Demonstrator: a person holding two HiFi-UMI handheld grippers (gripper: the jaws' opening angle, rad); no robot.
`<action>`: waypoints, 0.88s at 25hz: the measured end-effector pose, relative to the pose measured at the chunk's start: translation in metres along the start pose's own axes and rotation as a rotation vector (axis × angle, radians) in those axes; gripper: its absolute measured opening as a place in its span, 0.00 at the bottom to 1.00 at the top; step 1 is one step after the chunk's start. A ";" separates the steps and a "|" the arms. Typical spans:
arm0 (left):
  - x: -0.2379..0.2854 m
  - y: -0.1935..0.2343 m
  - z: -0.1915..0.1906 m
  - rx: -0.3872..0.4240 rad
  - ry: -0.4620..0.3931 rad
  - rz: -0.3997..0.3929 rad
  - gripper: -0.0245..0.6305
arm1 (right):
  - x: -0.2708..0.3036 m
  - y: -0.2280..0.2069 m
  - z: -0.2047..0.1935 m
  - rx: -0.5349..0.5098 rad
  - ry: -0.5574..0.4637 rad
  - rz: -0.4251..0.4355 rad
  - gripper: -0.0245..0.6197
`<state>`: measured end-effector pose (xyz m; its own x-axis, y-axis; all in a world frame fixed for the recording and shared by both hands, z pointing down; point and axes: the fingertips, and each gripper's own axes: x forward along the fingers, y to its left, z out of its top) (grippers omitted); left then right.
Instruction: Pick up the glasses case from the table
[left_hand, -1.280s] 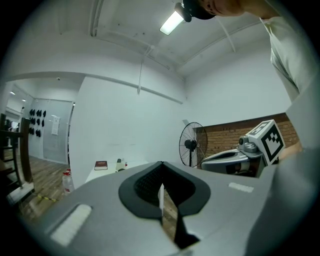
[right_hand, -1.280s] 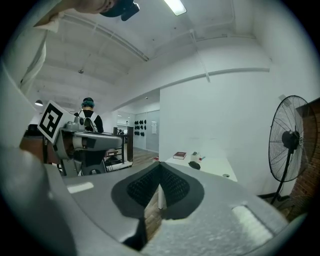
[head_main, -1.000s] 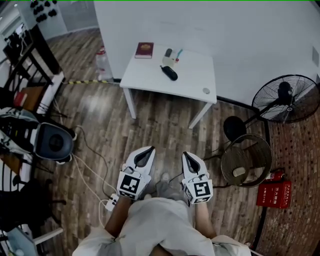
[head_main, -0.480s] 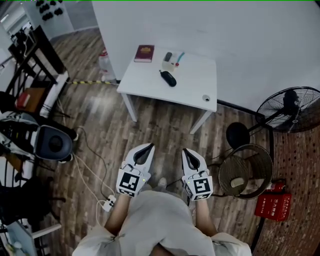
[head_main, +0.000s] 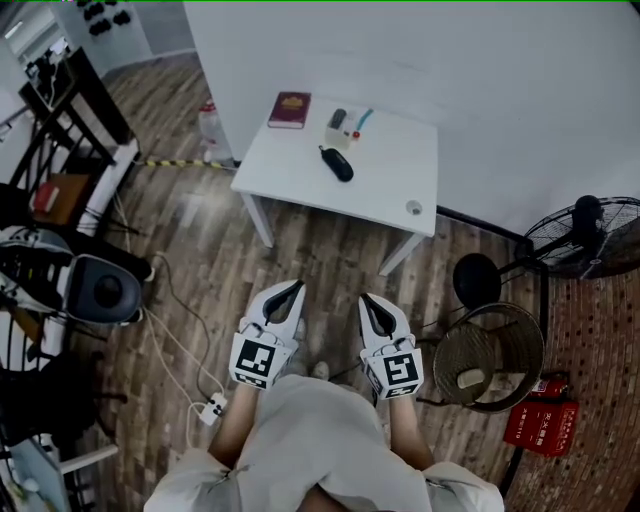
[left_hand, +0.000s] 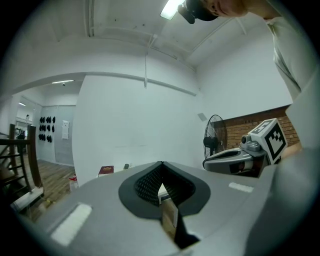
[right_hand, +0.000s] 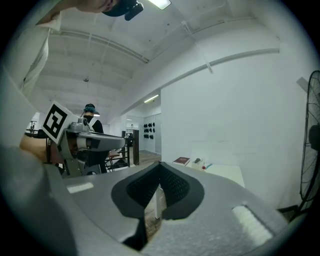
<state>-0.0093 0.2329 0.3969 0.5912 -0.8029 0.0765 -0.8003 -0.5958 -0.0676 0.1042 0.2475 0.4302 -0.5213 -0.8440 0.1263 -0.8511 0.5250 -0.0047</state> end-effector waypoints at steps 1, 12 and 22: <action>0.004 0.004 0.000 -0.001 -0.002 0.003 0.07 | 0.005 -0.002 0.001 -0.004 0.001 0.005 0.04; 0.063 0.053 -0.008 -0.011 0.014 -0.019 0.07 | 0.080 -0.030 0.009 -0.013 0.006 0.005 0.04; 0.131 0.119 -0.002 -0.018 0.023 -0.087 0.07 | 0.165 -0.066 0.025 -0.003 0.029 -0.052 0.04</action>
<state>-0.0274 0.0567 0.4005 0.6560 -0.7475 0.1045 -0.7480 -0.6624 -0.0423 0.0729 0.0711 0.4260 -0.4739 -0.8668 0.1553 -0.8769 0.4806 0.0060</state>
